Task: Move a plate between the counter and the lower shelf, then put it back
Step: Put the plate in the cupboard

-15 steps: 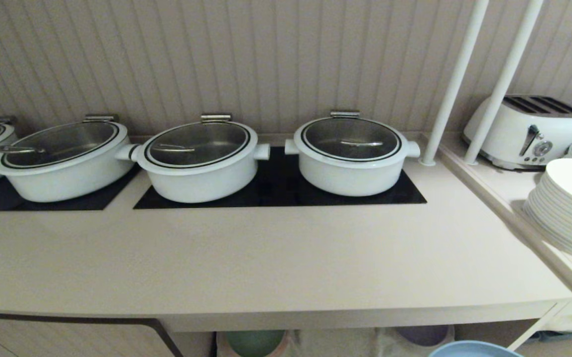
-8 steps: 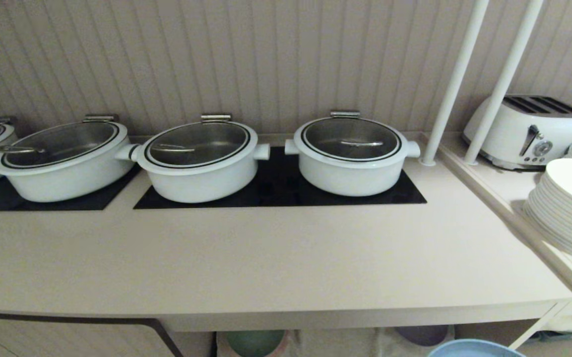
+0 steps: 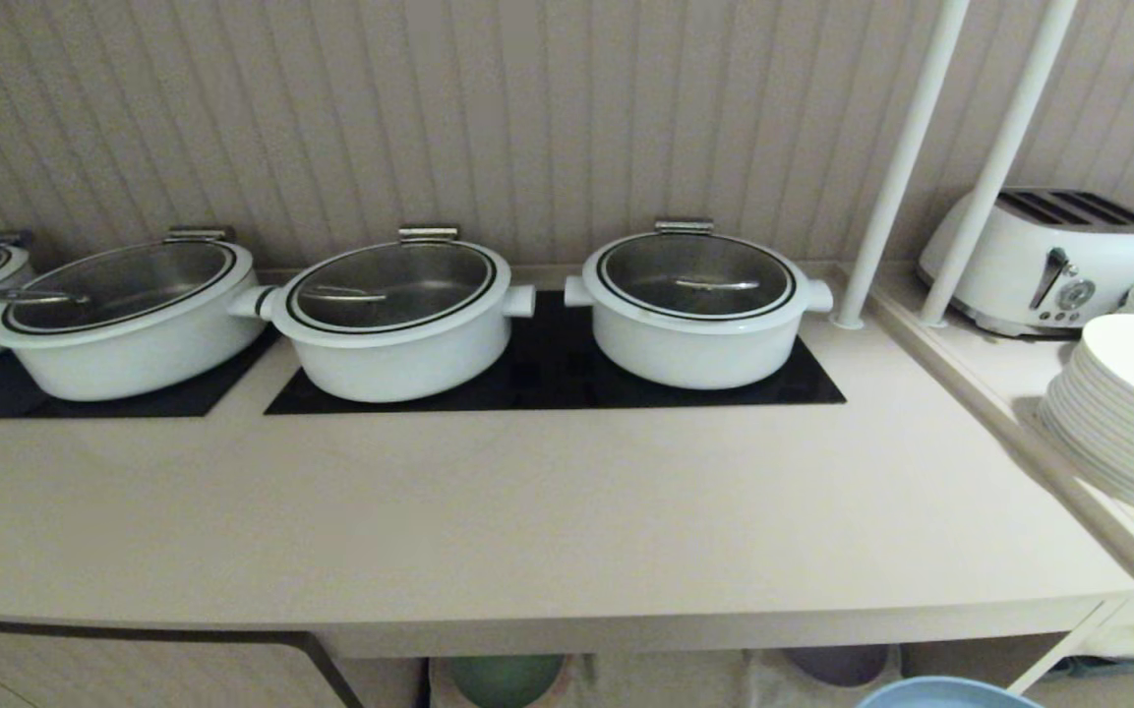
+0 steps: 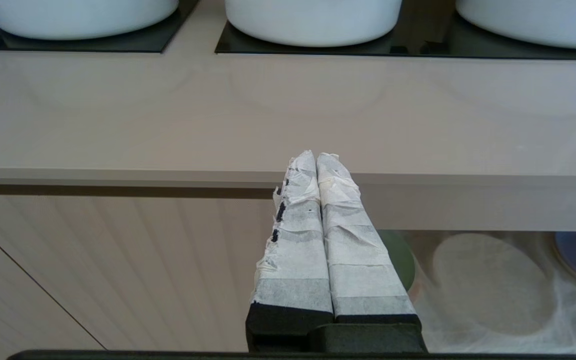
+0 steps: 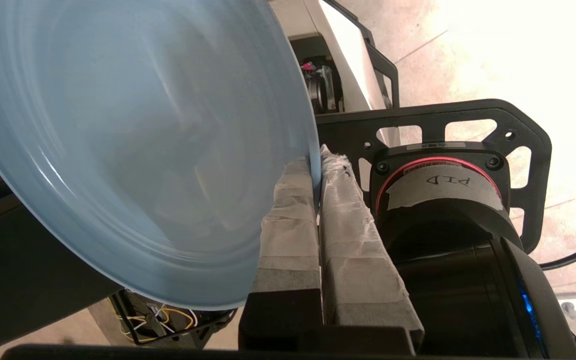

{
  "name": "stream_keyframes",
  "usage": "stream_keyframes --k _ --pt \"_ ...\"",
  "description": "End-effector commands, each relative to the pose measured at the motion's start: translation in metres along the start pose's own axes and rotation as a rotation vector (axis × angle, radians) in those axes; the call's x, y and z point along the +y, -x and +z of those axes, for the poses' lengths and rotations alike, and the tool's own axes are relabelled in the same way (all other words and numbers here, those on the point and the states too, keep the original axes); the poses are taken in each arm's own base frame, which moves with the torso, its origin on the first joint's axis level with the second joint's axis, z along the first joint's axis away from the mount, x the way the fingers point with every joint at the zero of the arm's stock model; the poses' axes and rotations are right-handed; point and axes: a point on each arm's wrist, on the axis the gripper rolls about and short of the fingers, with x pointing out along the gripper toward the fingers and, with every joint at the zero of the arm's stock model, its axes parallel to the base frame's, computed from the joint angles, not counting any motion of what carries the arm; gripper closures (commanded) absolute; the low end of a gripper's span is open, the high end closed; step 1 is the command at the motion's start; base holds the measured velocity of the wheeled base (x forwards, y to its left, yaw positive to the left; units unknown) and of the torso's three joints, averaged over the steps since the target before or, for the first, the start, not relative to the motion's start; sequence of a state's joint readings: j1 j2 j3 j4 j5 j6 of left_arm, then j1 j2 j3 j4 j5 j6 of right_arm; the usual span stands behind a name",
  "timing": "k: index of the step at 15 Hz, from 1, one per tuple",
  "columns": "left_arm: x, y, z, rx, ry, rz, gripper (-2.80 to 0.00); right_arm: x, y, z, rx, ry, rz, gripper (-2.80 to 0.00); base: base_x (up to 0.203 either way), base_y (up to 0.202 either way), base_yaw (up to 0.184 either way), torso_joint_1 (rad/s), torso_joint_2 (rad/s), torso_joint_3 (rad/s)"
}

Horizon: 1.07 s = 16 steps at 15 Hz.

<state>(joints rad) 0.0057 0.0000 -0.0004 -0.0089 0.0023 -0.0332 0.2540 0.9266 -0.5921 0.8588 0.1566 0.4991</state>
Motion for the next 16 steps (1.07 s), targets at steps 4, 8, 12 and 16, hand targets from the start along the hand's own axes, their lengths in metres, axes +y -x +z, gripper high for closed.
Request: stream_keyframes --k 4,8,12,16 --pt "0.0 0.0 0.0002 -0.001 0.001 0.001 0.0 -0.0022 0.0012 -0.0044 -0.006 -0.001 0.005 0.0 0.0 0.0 0.0 0.0 0.0 0.0" --pt "0.0 0.0 -0.0001 0.0 0.001 0.001 0.0 -0.0046 0.0046 -0.0098 -0.005 -0.003 0.001 0.0 0.0 0.0 0.0 0.0 0.0 0.0" --pt "0.0 0.0 -0.0001 0.0 0.001 0.001 0.0 -0.0052 0.0041 -0.01 -0.011 0.003 -0.012 0.0 0.0 0.0 0.0 0.0 0.0 0.0" --pt "0.0 0.0 -0.0001 0.0 0.001 0.001 0.0 -0.0052 0.0041 -0.0098 -0.015 0.004 -0.015 0.0 0.0 0.0 0.0 0.0 0.0 0.0"
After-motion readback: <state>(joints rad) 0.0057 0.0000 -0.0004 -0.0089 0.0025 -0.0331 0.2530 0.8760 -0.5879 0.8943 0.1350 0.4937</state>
